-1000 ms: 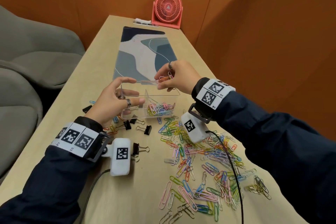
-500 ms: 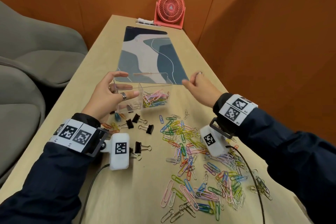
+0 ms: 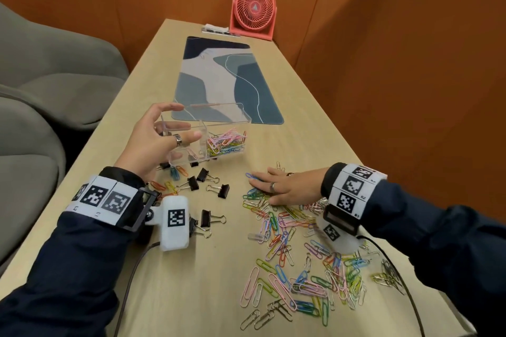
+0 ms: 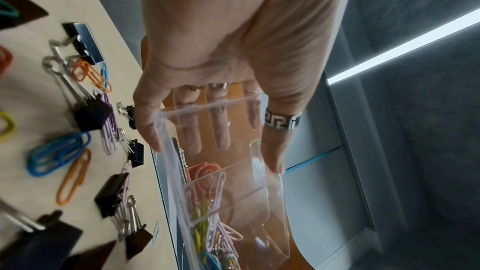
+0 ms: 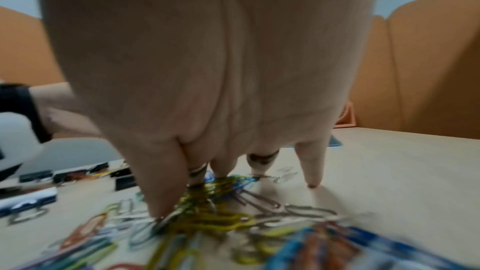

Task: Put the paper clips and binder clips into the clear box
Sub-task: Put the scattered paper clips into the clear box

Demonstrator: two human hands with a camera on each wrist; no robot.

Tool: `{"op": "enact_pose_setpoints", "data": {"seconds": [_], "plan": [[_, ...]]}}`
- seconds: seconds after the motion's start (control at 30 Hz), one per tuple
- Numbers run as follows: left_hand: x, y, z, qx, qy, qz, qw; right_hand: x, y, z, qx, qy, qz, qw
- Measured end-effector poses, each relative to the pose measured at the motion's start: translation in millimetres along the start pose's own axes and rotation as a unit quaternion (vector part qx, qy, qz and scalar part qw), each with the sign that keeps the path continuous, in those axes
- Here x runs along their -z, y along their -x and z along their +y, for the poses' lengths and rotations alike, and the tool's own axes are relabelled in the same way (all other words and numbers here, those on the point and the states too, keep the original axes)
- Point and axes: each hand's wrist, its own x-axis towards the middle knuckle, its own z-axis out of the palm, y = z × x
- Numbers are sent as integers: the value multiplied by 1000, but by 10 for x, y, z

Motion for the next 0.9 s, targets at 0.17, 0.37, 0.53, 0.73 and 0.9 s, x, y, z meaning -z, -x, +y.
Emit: {"op": "enact_pose_setpoints", "data": {"seconds": [0.17, 0.37, 0.53, 0.73, 0.9], "plan": [[-12, -5, -12, 0, -1, -5, 1000, -6, 226, 250, -12, -156, 144, 977], [-12, -3, -23, -3, -3, -4, 1000, 59, 72, 183, -94, -187, 160, 965], [-4, 1, -22, -4, -5, -6, 1000, -34, 154, -18, -37, -99, 105, 989], [-49, 13, -10, -7, -18, -13, 1000, -90, 241, -40, 4, -140, 172, 975], [-59, 27, -6, -9, -17, -15, 1000, -54, 68, -74, 3, -158, 156, 975]]}}
